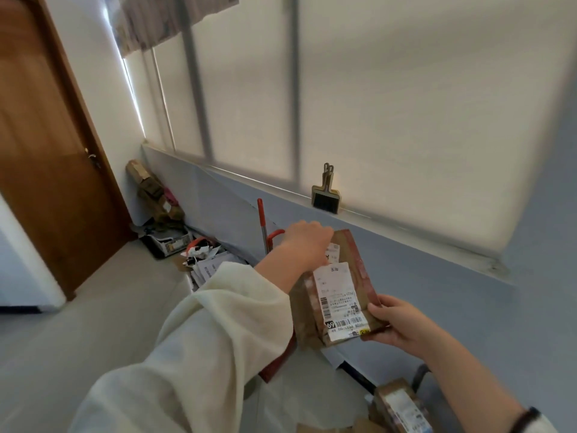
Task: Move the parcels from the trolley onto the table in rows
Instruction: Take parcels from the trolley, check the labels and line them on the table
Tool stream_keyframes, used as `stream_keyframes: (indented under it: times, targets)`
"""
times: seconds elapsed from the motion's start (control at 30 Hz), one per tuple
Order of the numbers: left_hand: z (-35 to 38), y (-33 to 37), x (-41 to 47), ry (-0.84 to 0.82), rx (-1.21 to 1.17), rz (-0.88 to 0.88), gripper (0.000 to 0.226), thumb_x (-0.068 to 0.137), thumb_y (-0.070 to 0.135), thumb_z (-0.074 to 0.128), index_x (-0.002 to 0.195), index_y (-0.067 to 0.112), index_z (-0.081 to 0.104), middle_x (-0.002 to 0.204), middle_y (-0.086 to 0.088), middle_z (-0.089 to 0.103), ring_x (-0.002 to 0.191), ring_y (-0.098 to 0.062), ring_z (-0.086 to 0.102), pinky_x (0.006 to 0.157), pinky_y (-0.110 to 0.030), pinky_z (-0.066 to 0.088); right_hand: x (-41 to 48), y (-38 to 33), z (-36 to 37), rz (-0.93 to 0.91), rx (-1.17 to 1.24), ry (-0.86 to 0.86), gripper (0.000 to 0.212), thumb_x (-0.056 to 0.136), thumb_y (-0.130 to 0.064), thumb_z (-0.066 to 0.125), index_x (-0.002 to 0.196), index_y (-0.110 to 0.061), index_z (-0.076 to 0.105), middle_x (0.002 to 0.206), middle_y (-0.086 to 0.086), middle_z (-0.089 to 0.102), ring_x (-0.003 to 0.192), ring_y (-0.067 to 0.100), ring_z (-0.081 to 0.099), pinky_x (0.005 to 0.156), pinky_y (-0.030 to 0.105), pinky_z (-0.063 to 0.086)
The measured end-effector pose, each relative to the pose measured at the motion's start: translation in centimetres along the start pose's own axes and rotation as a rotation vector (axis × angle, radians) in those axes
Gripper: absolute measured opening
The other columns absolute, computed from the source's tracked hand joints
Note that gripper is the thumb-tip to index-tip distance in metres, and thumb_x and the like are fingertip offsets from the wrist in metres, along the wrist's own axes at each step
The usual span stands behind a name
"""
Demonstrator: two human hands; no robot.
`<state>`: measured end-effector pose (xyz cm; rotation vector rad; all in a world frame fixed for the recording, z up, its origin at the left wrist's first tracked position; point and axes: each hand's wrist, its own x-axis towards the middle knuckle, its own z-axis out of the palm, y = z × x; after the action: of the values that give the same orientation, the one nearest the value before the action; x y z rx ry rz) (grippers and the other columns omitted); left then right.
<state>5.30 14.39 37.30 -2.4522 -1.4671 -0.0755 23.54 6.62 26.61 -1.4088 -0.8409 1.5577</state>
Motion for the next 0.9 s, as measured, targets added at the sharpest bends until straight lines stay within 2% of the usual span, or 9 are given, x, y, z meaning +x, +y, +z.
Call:
stream_keyframes:
  times: [0.07,0.2,0.3,0.37,0.47,0.57,0.67,0.8,0.9]
  targets:
    - [-0.3,0.3,0.5,-0.037,0.076,0.053,0.039,0.087,0.038,0.062,0.119,0.020,0.052,0.102,-0.005,0.057,0.091,-0.022,0.055,0.066,-0.031,0.038,0.1,0.7,0.0,0.037,0.047,-0.022,0.021,0.093,-0.001,0.050,0.112,-0.007,0.056,0.106,0.021,0.067,0.098,0.036,0.065,0.079,0.050,0.054]
    - [-0.1,0.7,1.4,-0.061,0.064,0.107,0.033,0.087,0.037,0.061,0.115,0.020,0.055,0.099,-0.002,0.059,0.086,-0.019,0.056,0.063,-0.029,0.035,0.1,0.8,-0.5,0.055,0.074,-0.016,0.018,0.093,-0.002,0.049,0.109,-0.008,0.056,0.103,0.022,0.069,0.093,0.036,0.067,0.072,0.049,0.056]
    - [-1.2,0.2,2.6,-0.053,-0.092,0.099,0.032,0.087,0.037,0.060,0.117,0.024,0.058,0.106,0.003,0.061,0.093,-0.017,0.057,0.070,-0.027,0.039,0.2,-0.8,-1.5,0.076,0.034,-0.015,0.016,0.096,-0.008,0.046,0.110,-0.005,0.054,0.109,0.024,0.065,0.095,0.038,0.065,0.076,0.053,0.055]
    - [-2.5,-0.7,3.5,-0.068,-0.232,0.064,0.031,0.085,0.036,0.062,0.114,0.026,0.063,0.111,0.006,0.063,0.100,-0.016,0.057,0.077,-0.027,0.042,0.5,-2.6,-2.3,0.114,-0.006,-0.034,0.023,0.097,-0.016,0.046,0.113,-0.001,0.053,0.115,0.025,0.061,0.095,0.039,0.064,0.070,0.053,0.056]
    - [-4.1,-2.2,4.8,-0.174,-0.414,-0.020,0.031,0.083,0.035,0.065,0.106,0.014,0.069,0.106,0.001,0.066,0.097,-0.017,0.060,0.079,-0.027,0.045,1.0,-5.3,-3.2,0.169,-0.138,-0.078,0.030,0.093,-0.016,0.055,0.114,0.004,0.054,0.119,0.027,0.057,0.096,0.042,0.062,0.071,0.048,0.056]
    - [-4.3,-3.1,5.6,-0.182,-0.728,-0.195,0.029,0.082,0.035,0.064,0.096,0.010,0.066,0.094,-0.004,0.063,0.082,-0.018,0.059,0.071,-0.029,0.046,1.0,-7.4,-2.8,0.208,-0.402,-0.135,0.014,0.086,0.007,0.053,0.091,0.002,0.065,0.096,0.020,0.066,0.079,0.026,0.067,0.072,0.033,0.054]
    - [-3.6,-3.4,5.5,-0.166,-1.106,-0.315,0.021,0.083,0.037,0.062,0.078,0.017,0.063,0.079,-0.002,0.065,0.069,-0.015,0.062,0.063,-0.026,0.048,1.3,-8.1,-3.0,0.171,-0.493,-0.083,0.023,0.088,-0.002,0.043,0.073,-0.002,0.061,0.069,0.014,0.062,0.058,0.023,0.060,0.051,0.027,0.048]
    - [-2.0,-4.2,4.8,-0.261,-1.465,-0.445,0.033,0.080,0.050,0.066,0.088,0.018,0.066,0.067,0.001,0.072,0.056,-0.013,0.069,0.049,-0.021,0.051,1.5,-7.8,-3.8,0.246,-0.398,-0.072,0.037,0.091,-0.014,0.042,0.060,-0.008,0.060,0.063,0.009,0.058,0.050,0.018,0.048,0.042,0.021,0.038]
    - [-0.5,-4.6,4.6,-0.342,-1.541,-0.381,0.041,0.078,0.053,0.067,0.094,0.016,0.068,0.074,-0.002,0.074,0.065,-0.017,0.070,0.059,-0.025,0.056,1.6,-7.1,-4.4,0.279,-0.315,-0.064,0.044,0.092,-0.016,0.041,0.055,-0.008,0.061,0.060,0.009,0.059,0.046,0.018,0.048,0.037,0.020,0.039]
